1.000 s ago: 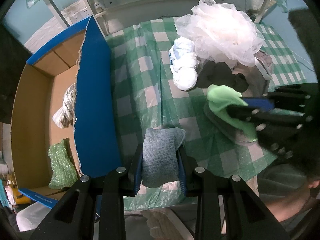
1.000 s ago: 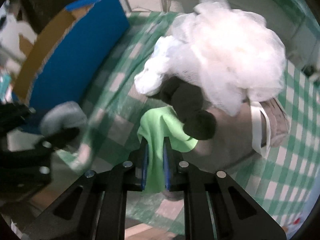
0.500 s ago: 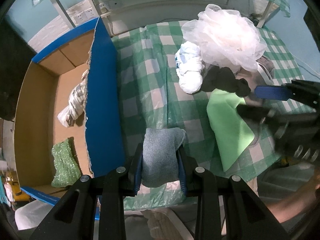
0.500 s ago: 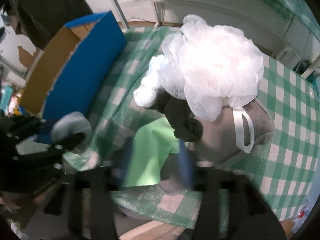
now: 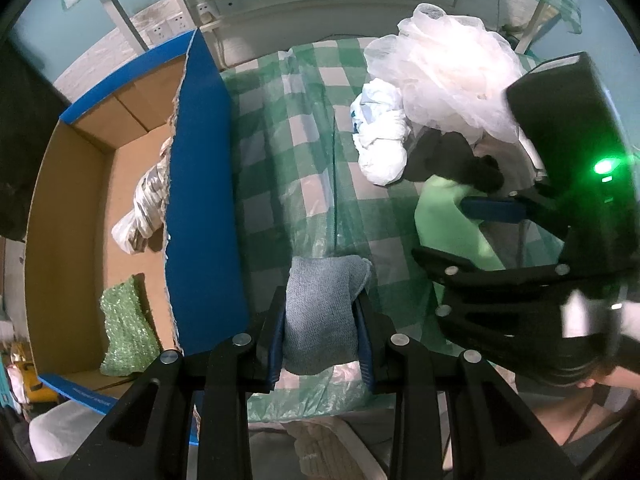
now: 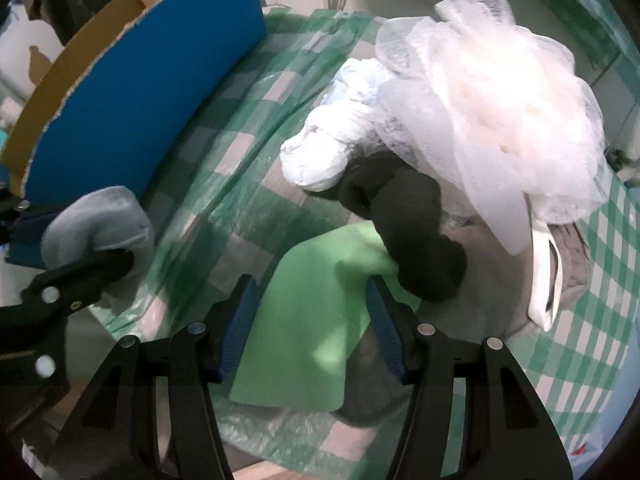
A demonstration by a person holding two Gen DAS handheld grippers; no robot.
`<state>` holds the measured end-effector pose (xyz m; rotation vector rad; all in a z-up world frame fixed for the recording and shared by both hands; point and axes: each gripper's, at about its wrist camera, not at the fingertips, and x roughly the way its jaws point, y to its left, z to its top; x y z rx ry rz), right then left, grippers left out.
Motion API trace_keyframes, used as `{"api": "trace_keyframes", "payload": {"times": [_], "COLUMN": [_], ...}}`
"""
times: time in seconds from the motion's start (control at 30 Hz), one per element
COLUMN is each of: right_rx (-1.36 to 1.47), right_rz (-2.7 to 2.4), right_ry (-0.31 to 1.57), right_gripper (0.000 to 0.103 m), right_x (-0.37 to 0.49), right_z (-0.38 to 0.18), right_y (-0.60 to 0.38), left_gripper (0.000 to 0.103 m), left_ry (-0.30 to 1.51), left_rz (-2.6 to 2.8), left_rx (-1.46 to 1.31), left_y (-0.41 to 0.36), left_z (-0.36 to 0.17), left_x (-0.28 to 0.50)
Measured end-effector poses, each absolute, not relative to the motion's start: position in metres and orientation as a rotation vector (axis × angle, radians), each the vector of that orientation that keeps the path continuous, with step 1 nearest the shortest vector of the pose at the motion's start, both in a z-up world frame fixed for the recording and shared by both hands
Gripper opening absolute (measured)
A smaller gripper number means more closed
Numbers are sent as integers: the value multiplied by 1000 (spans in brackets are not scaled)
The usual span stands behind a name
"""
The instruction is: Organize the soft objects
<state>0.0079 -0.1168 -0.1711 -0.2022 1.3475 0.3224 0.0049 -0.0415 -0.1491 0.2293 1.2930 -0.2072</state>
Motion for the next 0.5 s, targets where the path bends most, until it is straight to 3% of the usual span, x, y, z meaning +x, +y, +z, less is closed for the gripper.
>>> {"api": "trace_keyframes", "payload": {"times": [0.17,0.23,0.3,0.37,0.5], "right_rx": [-252,-271,-278,-252,-246], "right_rz": [303,292,286,294,303], "right_ry": [1352,1348,1340,1337,1321], "right_gripper": [55,45,22,10,4], "right_x": [11,11,12,14,14], "right_z": [-182,-184,-184,-183,-176], "right_y": [-109,-108,-108,-111,-113], "left_gripper": [31,31,31,31,31], "left_ry": [1297,1300,1299,1300,1294], "left_rz": [-207,-206,-206,-210,-214], "left_rx": [227,226,225,226,225], "left_y": [-40,-40,-39,-39,-39], "left_z": [-150,-151,-150,-149,-146], "left_x": [6,6,6,6,5]}}
